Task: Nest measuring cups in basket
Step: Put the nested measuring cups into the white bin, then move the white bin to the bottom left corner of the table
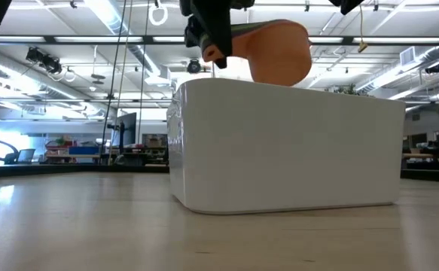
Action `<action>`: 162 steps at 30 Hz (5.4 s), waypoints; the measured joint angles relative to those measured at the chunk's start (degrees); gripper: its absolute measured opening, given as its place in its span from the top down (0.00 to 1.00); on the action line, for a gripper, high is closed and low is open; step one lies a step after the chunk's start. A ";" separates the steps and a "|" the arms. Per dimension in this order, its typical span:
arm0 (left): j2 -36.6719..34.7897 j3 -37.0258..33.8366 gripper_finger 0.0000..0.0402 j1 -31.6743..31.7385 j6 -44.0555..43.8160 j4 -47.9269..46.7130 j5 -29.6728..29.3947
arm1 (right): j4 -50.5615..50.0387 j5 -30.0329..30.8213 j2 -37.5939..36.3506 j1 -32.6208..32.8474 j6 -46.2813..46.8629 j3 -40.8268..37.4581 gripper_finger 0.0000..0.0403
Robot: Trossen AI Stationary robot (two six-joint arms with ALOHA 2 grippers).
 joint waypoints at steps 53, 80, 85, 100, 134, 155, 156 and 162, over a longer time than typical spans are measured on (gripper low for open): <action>11.56 0.01 0.65 -10.38 -15.86 1.91 0.10 | 8.27 -12.49 0.25 0.98 -8.41 -15.69 0.94; 16.87 0.07 0.61 -10.43 -12.85 4.87 3.72 | 9.38 -12.47 0.26 1.03 -6.07 -15.69 0.94; 16.85 0.07 0.60 -10.06 -14.57 5.03 9.11 | 9.35 -12.47 0.25 1.03 -6.10 -15.69 0.94; 16.85 0.06 0.60 -8.98 -14.28 5.50 8.27 | 9.33 -12.47 0.24 1.03 -6.14 -15.69 0.94; 16.76 0.02 0.46 -8.04 -9.79 5.67 7.54 | 9.29 -12.01 0.24 1.03 -6.25 -15.69 0.94; 14.93 0.02 0.43 -5.16 -10.34 1.03 22.57 | 9.22 -11.94 0.26 1.03 -8.66 -15.69 0.94; 14.28 0.02 0.43 -5.16 -10.33 0.73 22.57 | 9.14 -11.96 0.26 1.03 -8.96 -15.69 0.94; 8.94 0.02 0.43 -4.89 -10.84 -1.18 21.68 | 8.92 -11.97 0.24 1.03 -7.51 -15.69 0.94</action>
